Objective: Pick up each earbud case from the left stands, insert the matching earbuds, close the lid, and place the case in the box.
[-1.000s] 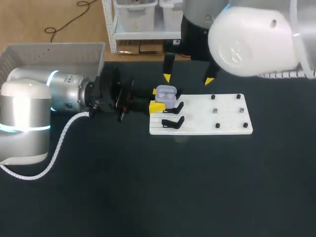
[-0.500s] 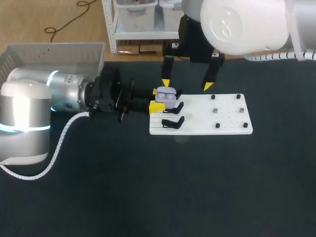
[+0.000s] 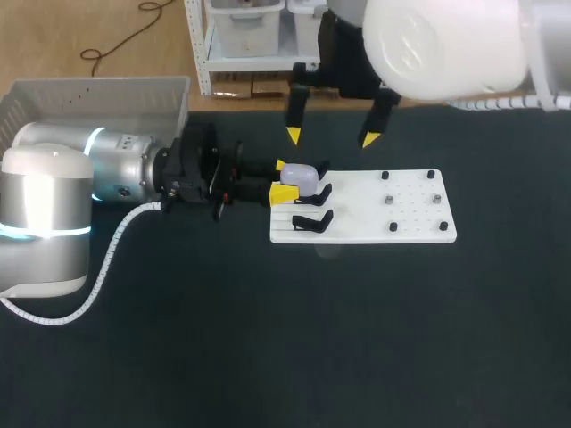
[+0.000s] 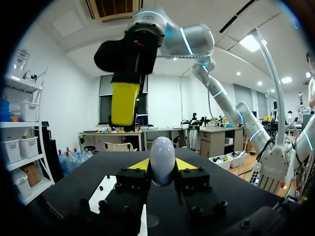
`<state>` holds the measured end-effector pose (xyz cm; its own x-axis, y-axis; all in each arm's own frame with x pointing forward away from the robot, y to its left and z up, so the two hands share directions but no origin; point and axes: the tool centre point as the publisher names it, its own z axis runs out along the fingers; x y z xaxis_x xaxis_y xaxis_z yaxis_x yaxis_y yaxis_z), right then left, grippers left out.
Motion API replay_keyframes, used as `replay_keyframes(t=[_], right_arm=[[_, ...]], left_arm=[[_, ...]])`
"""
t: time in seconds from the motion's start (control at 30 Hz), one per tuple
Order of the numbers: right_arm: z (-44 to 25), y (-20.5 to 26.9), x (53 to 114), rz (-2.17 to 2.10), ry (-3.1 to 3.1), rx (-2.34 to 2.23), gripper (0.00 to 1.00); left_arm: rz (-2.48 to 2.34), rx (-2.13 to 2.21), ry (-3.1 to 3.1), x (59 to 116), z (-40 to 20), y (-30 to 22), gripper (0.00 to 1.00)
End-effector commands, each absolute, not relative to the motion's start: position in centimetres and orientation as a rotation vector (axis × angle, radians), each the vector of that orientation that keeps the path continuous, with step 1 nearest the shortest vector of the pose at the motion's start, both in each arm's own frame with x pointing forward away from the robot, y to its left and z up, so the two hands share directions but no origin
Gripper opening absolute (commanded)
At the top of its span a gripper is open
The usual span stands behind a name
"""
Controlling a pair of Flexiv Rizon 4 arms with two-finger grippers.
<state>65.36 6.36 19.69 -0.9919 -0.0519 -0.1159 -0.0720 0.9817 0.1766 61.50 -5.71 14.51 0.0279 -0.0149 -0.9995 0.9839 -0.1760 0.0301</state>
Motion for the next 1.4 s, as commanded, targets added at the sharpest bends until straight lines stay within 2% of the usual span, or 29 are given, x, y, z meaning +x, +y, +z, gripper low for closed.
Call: replay_keyframes(t=[0.03,0.5,0.83,1.4], right_arm=[[21.8,5.2,61.2,0.297,2.712,-0.165,1.0],[25.2,4.0,57.6,0.401,2.506,-0.209,1.0],[25.2,4.0,57.6,0.401,2.506,-0.209,1.0],[25.2,4.0,57.6,0.401,2.506,-0.209,1.0]], left_arm=[[-1.323,1.344,1.089,61.6,14.5,-5.7,0.0],[-1.301,1.183,1.334,63.0,18.3,-2.7,0.0],[-1.085,1.028,1.483,66.3,20.4,2.9,0.0],[-0.689,0.672,1.798,81.3,17.1,18.4,0.0]])
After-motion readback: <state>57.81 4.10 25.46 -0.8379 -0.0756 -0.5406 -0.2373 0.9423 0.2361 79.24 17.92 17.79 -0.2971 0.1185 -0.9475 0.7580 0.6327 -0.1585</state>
